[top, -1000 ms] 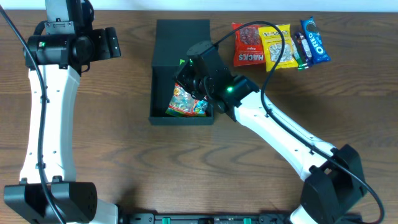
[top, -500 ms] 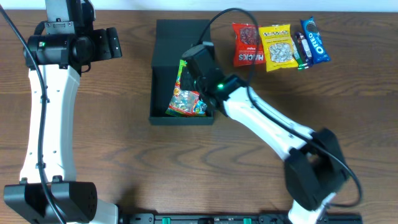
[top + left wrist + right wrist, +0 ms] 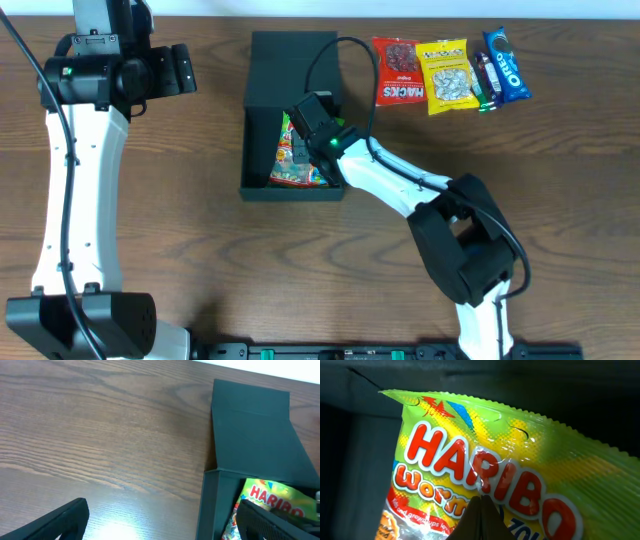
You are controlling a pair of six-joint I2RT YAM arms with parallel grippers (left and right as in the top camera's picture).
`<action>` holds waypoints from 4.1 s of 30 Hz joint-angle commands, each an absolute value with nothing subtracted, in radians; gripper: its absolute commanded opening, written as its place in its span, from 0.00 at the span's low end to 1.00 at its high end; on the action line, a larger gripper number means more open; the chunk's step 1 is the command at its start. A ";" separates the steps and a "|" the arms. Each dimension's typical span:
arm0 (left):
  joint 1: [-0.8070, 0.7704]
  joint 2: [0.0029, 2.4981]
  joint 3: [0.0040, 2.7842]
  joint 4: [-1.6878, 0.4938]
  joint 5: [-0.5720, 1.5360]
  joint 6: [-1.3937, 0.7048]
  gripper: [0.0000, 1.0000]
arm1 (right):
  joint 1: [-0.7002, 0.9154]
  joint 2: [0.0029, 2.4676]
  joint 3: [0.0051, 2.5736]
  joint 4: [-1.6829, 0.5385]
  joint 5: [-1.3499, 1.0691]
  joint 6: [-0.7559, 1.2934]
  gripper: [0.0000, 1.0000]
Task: Pack container
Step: 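Lower the Haribo bag into the box and open the right gripper, then move the right gripper to the blue Oreo pack and grasp it, then place the Oreo pack upright in the box's left side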
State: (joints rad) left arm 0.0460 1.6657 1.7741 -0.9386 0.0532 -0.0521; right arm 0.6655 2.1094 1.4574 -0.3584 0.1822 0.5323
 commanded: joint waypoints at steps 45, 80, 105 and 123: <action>0.052 1.647 1.770 -0.933 0.072 -0.053 0.95 | -0.248 2.186 1.807 -0.414 0.051 -0.265 0.86; 0.052 1.647 1.770 -0.929 0.102 -0.181 0.95 | -0.284 2.442 1.851 -0.238 -0.080 -0.337 0.76; 0.052 1.647 1.770 -0.922 0.105 -0.192 0.95 | -0.285 2.435 1.858 -0.243 -0.102 -0.219 0.31; 0.059 1.647 1.770 -0.965 0.076 -0.110 0.95 | -0.078 1.902 1.900 -0.680 -0.276 0.059 0.24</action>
State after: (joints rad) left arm 0.0467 1.6657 1.7741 -0.9524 0.0975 -0.1570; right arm -0.1600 1.9362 1.8938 -0.6266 -0.1604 -0.0330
